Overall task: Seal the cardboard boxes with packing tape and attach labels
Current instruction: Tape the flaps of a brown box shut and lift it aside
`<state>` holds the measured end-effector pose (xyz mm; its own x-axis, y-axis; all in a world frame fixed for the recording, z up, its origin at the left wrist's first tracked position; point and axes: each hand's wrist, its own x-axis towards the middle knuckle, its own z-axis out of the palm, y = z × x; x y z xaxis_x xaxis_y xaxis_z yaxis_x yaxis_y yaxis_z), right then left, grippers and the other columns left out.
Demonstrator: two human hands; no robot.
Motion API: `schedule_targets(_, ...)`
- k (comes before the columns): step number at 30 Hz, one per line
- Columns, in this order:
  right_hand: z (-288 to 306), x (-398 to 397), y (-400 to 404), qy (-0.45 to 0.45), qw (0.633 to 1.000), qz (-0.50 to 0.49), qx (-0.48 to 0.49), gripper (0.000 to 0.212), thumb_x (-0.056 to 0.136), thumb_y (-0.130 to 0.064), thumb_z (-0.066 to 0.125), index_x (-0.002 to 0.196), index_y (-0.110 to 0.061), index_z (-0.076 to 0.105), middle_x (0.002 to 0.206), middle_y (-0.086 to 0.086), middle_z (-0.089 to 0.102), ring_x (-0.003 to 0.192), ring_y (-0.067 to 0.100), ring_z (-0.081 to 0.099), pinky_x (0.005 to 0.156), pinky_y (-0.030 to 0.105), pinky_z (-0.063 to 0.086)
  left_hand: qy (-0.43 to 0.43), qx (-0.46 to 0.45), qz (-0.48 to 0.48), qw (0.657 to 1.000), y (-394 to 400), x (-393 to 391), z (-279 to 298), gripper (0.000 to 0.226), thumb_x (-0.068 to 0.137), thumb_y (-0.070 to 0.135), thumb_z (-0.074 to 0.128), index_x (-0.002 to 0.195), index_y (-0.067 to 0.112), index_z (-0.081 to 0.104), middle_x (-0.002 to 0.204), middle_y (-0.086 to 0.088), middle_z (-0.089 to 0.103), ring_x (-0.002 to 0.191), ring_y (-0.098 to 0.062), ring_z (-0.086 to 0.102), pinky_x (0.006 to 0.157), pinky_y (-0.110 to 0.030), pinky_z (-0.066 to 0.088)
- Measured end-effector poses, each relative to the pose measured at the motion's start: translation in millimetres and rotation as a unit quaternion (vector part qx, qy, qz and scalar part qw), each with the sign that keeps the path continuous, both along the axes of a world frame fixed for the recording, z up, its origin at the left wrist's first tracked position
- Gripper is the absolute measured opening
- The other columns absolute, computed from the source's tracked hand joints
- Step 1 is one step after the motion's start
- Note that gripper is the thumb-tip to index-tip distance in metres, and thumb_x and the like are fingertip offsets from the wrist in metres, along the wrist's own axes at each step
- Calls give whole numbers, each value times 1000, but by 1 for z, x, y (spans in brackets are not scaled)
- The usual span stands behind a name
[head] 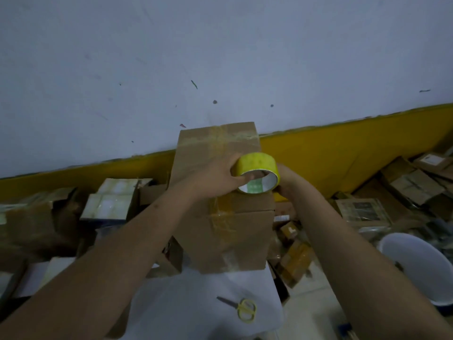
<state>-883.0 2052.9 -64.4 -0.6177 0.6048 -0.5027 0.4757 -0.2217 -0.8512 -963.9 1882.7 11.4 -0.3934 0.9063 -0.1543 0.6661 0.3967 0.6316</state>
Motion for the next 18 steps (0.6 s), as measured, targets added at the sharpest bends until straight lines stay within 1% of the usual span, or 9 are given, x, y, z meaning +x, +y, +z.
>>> schedule_targets(2,8,7,-2,-5,998,54,42,45,102,-36,52,145,-22,46,103,2,66,92,28,61,78,43,48,21,4,-10,1000,-9,-4,4,68,92,56,60,149,25,40,150,6,45,134,-17,45,105,-29,38)
schedule_targets(3,9,9,-2,-6,997,62,54,46,99,-50,52,141,-31,50,99,-1,68,86,24,63,76,41,50,50,-1,-16,999,-15,-11,5,72,91,58,61,151,24,40,156,7,39,140,-16,39,107,-28,33)
schedule_targets(5,16,16,-2,-15,997,64,49,51,93,-63,52,136,-36,52,105,-2,69,92,22,66,85,46,55,138,-39,-21,989,-30,-33,15,80,84,73,59,145,22,50,159,11,35,143,-15,35,112,-32,28)
schedule_targets(6,15,17,-1,-18,997,64,46,52,92,-65,52,135,-36,52,107,-2,69,96,23,66,90,49,54,184,-60,-24,981,-39,-44,22,84,79,79,57,141,23,55,158,12,36,143,-15,35,117,-37,25)
schedule_targets(8,16,20,2,-19,996,65,53,54,91,-65,55,136,-35,52,108,-2,68,99,24,66,93,52,53,241,-88,-28,966,-58,-66,32,84,70,75,50,135,22,61,152,11,44,140,-17,36,121,-45,18)
schedule_targets(11,15,20,5,-31,995,66,63,59,89,-65,56,138,-33,52,110,0,68,101,25,66,96,55,51,295,-122,-44,947,-87,-95,44,87,56,69,36,119,19,71,137,6,57,127,-21,46,112,-43,30)
schedule_targets(13,13,15,4,-36,994,73,73,62,88,-65,57,140,-32,52,113,0,68,103,26,65,97,56,50,325,-143,-48,934,-100,-107,41,79,59,66,37,112,20,72,131,5,60,123,-22,49,113,-45,28)
schedule_targets(15,16,10,0,-35,993,84,79,61,89,-64,57,140,-31,52,114,1,67,103,26,65,97,56,50,394,-136,-58,907,-113,-119,33,61,70,58,45,108,21,74,120,3,63,119,-25,53,113,-48,26)
schedule_targets(18,18,10,-4,-38,994,75,71,56,91,-61,57,138,-31,51,112,2,67,100,25,66,91,51,55,503,-92,-55,858,-137,-142,27,45,75,49,47,88,20,79,97,0,68,98,-29,60,99,-46,38)
